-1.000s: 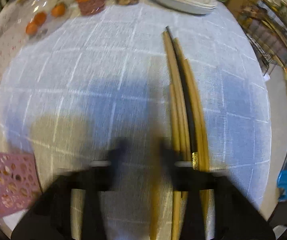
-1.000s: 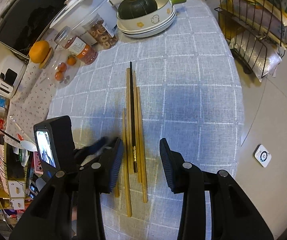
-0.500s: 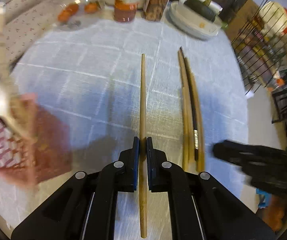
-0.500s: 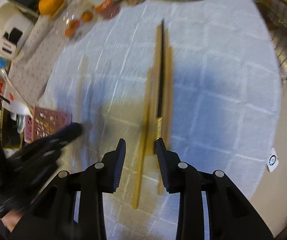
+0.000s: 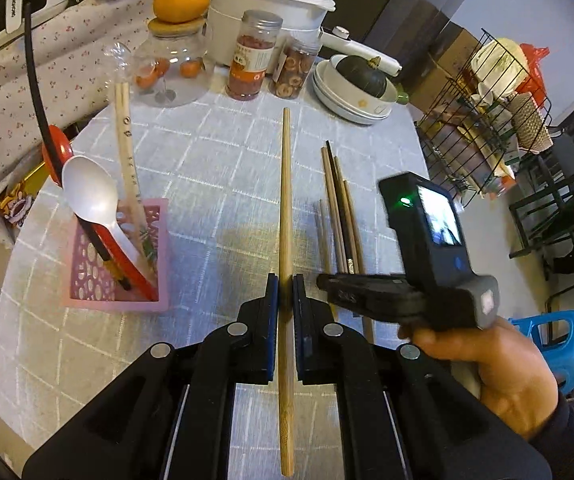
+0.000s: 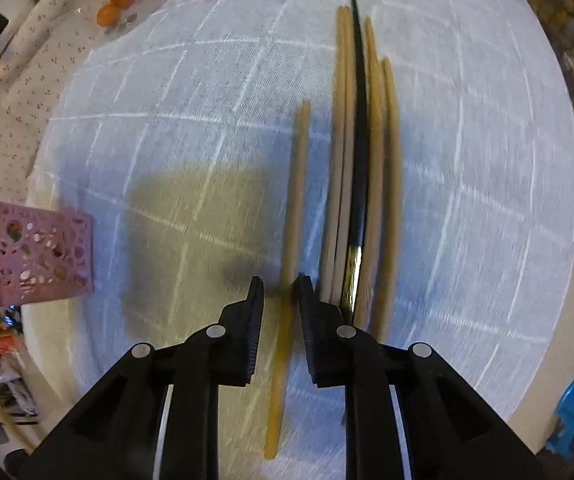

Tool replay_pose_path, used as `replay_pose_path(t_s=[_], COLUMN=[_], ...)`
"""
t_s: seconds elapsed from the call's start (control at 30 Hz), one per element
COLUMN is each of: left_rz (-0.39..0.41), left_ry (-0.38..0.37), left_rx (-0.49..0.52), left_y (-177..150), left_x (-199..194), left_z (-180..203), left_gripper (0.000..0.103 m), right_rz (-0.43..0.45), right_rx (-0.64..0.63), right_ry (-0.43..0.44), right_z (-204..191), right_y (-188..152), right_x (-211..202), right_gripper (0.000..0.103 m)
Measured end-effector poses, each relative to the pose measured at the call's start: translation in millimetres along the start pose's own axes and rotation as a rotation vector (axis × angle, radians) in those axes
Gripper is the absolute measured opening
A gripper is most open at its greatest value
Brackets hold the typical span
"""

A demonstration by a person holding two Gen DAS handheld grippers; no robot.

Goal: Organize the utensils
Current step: 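Grasp a wooden chopstick with the left tool while the right grasps another wooden chopstick, then carry both wooden chopsticks to the pink holder and drop them in, opening both tools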

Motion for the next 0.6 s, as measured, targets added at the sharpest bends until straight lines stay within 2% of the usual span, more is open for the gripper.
replay_pose_path(t_s=[0.07,0.13,0.33,0.5,0.57,0.6], left_rz=[0.01,0.019,0.085,0.222,0.307,0.344], left_ry=[-0.002,-0.007,0.008,0.055,0.095,0.117], left_rx=[0.0,-0.002,0.012,0.036,0.038,0.038], left_y=[0.5,1.0,6.3,19.6,27.7,31.2], left_x=[-3.5,-7.8,-25.4,-50.2,-64.6,-70.2], left_z=[-1.8,-2.9,-5.4,-14.4,-23.1,-28.1], left_gripper=[0.006,0.006,0.006,0.006,0.006,0.006], right_rz=[0.012,0.045,0.301,0.525,0.635,0.662], right_rx=[-0.034,-0.046,-0.066,-0.081,-0.099,-0.106], right_ry=[-0.048,-0.051,0.054,0.133,0.167,0.174], right_z=[-3.6,-5.6,-9.1,-19.2,-25.9,-29.9], right_y=[2.5,1.7,4.0,2.8,-2.1,0.2], right_x=[-1.5,-10.6,-89.4,-131.9,-153.3,-158.0], right_gripper=[0.008,0.007,0.007,0.007,0.007,0.007])
Point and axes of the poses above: each gripper's, at about its wrist camera, not at the fingertips, and x roughly the way its jaws point, z to its right, y to its top, the point moved 1 cm from there along x, roughly the way its jaws point, and after that the axes turned 4 degrees about -y, right-handed, at the moved point
